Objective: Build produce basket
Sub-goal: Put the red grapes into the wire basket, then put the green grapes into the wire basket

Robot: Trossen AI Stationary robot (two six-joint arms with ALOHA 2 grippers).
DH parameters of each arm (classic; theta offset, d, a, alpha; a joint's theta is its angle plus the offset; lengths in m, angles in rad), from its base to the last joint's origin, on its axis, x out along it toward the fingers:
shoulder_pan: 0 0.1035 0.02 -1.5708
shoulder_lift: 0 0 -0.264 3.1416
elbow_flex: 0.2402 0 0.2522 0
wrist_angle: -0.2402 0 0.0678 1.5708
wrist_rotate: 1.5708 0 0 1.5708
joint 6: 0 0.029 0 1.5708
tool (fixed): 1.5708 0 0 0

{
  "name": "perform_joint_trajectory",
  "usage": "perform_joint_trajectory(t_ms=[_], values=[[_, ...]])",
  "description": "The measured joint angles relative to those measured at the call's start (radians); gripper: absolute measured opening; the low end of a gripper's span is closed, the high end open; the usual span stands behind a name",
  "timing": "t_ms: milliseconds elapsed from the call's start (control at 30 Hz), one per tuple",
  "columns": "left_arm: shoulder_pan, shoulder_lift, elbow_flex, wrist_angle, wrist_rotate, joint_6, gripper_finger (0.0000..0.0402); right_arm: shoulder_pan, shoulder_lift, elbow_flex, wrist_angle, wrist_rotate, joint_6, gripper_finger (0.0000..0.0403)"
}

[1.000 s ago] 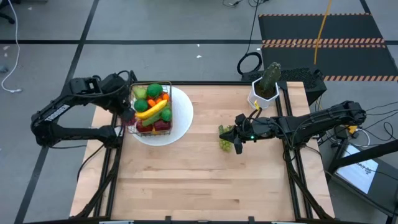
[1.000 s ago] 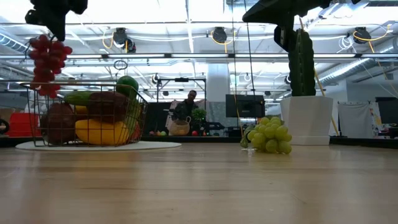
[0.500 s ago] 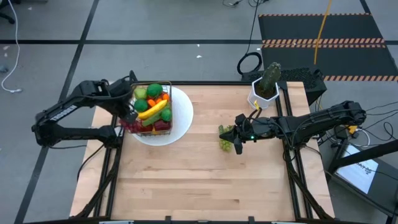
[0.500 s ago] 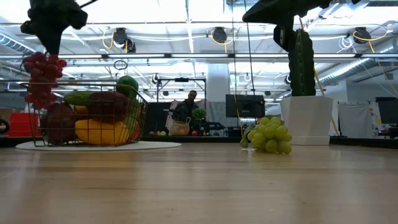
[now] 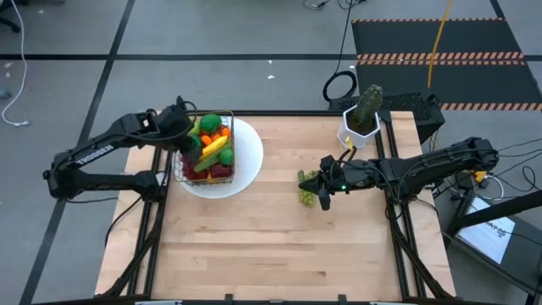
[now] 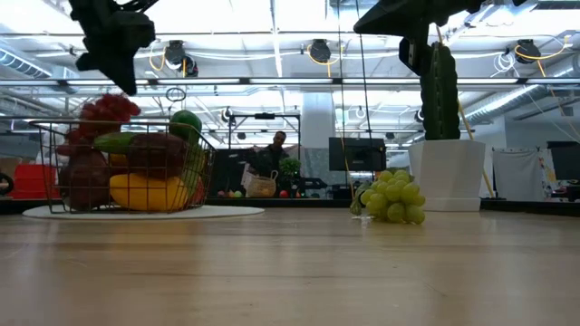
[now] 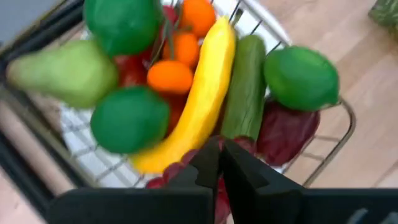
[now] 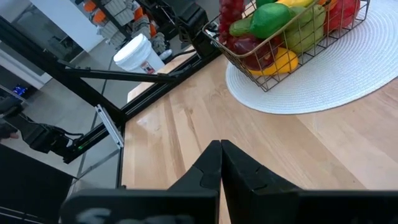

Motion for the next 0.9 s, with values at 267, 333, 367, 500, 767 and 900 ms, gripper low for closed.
perform_joint_trajectory(t_ms=[267, 333, 367, 500, 767, 900], values=[[0.000, 0.000, -0.074, 0.080, 0.061, 0.003, 0.0076, 0.000, 0.000, 0.000, 0.001, 0.000, 0.001, 0.0000], [0.000, 0.000, -0.075, 0.090, 0.069, -0.038, 0.0099, 0.000, 0.000, 0.000, 0.001, 0.000, 0.002, 0.0000], [0.000, 0.000, -0.071, 0.097, 0.073, -0.056, 0.0111, 0.000, 0.000, 0.000, 0.001, 0.000, 0.002, 0.0000], [0.000, -0.001, -0.029, 0.125, 0.072, -0.094, 0.0156, 0.000, 0.000, 0.000, 0.001, 0.000, 0.003, 0.0000], [0.000, -0.001, 0.101, 0.136, 0.071, -0.143, 0.0186, -0.016, 0.000, 0.000, -0.033, 0.007, 0.053, 0.0000], [-0.010, -0.009, 0.181, 0.132, 0.072, -0.144, 0.0173, -0.047, 0.000, 0.000, -0.095, 0.035, 0.243, 0.0000]])
